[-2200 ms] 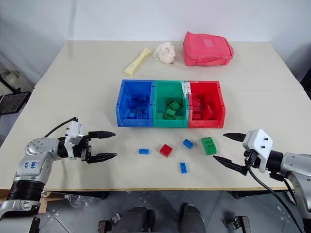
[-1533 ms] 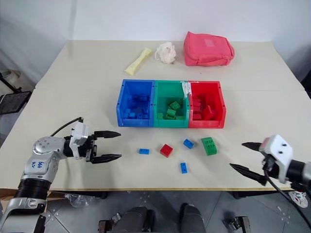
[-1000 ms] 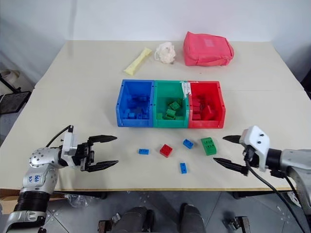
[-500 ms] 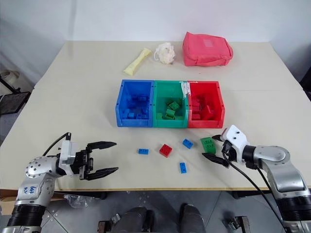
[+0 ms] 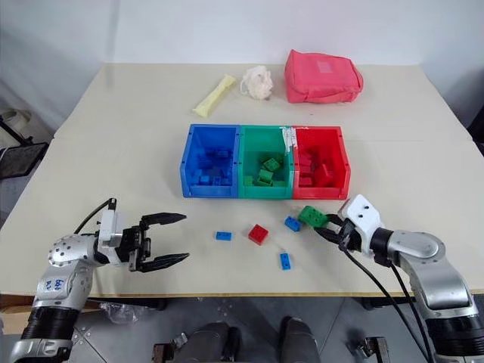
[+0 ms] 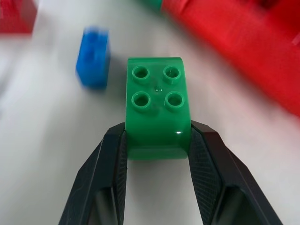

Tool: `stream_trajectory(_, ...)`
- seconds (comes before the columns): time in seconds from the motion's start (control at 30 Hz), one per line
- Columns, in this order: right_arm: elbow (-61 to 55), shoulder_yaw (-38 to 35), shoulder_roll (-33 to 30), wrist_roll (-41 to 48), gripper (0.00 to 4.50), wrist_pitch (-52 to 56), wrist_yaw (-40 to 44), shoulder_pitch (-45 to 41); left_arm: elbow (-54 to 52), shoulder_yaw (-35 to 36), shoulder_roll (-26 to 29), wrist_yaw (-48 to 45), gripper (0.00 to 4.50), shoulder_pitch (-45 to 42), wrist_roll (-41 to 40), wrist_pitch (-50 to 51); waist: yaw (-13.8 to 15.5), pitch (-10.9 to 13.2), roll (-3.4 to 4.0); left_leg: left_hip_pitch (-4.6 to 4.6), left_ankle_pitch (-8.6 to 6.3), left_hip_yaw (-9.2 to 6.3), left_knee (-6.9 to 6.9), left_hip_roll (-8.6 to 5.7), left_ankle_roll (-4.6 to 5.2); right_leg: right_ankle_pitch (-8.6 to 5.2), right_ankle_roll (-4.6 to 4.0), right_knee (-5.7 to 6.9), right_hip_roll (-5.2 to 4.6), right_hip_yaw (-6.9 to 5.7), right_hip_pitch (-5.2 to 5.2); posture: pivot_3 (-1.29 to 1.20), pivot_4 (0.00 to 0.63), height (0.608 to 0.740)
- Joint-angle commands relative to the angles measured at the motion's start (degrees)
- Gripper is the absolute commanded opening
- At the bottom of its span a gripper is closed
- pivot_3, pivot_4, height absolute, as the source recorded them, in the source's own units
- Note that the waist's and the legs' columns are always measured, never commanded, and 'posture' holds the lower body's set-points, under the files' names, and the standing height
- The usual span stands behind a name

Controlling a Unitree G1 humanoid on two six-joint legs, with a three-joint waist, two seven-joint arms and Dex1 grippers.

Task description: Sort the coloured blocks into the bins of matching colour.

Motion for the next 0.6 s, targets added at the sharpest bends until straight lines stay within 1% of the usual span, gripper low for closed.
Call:
stream_trajectory(0.03, -5.0, -2.5, -0.7, 2.6, 1.43, 1.0, -0.2, -2.3, 0.8, -0.5, -0.5, -0.8, 4.50, -1.2, -0.1, -1.2, 0.0, 0.0, 0.00, 0.00, 0.00, 0.00, 0.00, 0.00, 0.00, 0.00, 0.00, 0.00, 0.00, 0.00, 0.00, 0.00, 0.150, 0.740)
stream_trajectory(0.13, -6.0, -2.1, -0.4, 4.0, 1.43, 2.6, -0.5, -7.1, 1.9, -0.7, -0.8, -1.0, 4.50, -2.3, 0.0, -1.5, -0.1, 0.0, 0.00, 0.00, 0.00, 0.00, -0.02, 0.00, 0.00, 0.00, 0.00, -0.01, 0.01, -0.01, -0.03, 0.00, 0.150, 0.740)
stream_trajectory(0.2, -3.8, 0.5, 0.9, 3.2, 1.43, 1.9, -0.4, -12.9, 2.5, -1.0, -1.2, -1.0, 4.50, -3.0, 0.2, -1.9, -0.1, 0.0, 0.00, -0.01, 0.00, 0.01, -0.01, 0.01, 0.00, 0.00, 0.00, 0.00, 0.02, -0.02, -0.03, 0.00, 0.150, 0.740)
stream_trajectory(0.3, 3.6, 5.6, 5.0, 0.5, 1.43, -0.3, -0.8, -22.5, 2.9, -1.4, -1.7, -0.8, 4.50, -3.6, 0.3, -2.4, -0.8, 0.0, 0.00, 0.01, 0.00, 0.07, -0.02, 0.02, 0.00, 0.00, 0.00, 0.01, 0.05, -0.07, -0.04, 0.00, 0.150, 0.740)
stream_trajectory(0.4, 11.3, 8.9, 8.3, -2.6, 1.43, -0.7, -1.8, -30.2, 3.5, -1.7, -2.2, -0.7, 4.50, -4.3, 0.6, -3.0, -1.4, 0.0, -0.01, 0.00, 0.00, 0.01, -0.06, 0.01, 0.00, 0.00, 0.00, 0.07, 0.03, -0.09, -0.07, 0.00, 0.150, 0.740)
stream_trajectory(0.47, 15.2, 10.1, 10.0, -3.9, 2.15, -1.0, -2.0, -34.1, 3.7, -1.8, -2.5, -0.7, 4.50, -4.7, 0.6, -3.4, -1.3, 0.0, 0.00, -0.05, 0.00, -0.08, -0.06, -0.04, 0.00, 0.00, 0.00, 0.20, 0.01, -0.13, -0.14, 0.00, 0.150, 0.740)
stream_trajectory(0.5, 16.2, 10.3, 10.4, -4.1, 2.42, -1.4, -1.8, -34.9, 3.7, -1.8, -2.6, -0.7, 4.50, -4.8, 0.6, -3.5, -1.3, 0.0, 0.00, -0.06, 0.00, -0.08, -0.06, -0.08, 0.01, 0.00, 0.00, 0.20, -0.01, -0.13, -0.15, 0.00, 0.150, 0.740)
stream_trajectory(0.6, 16.9, 10.4, 10.8, -4.4, 3.42, -2.4, -0.8, -35.8, 3.9, -1.8, -2.8, -0.7, 4.50, -5.1, 0.7, -3.7, -1.3, 0.0, 0.00, -0.09, -0.02, -0.17, -0.05, -0.15, 0.04, 0.00, 0.00, 0.21, -0.03, -0.15, -0.14, 0.00, 0.150, 0.740)
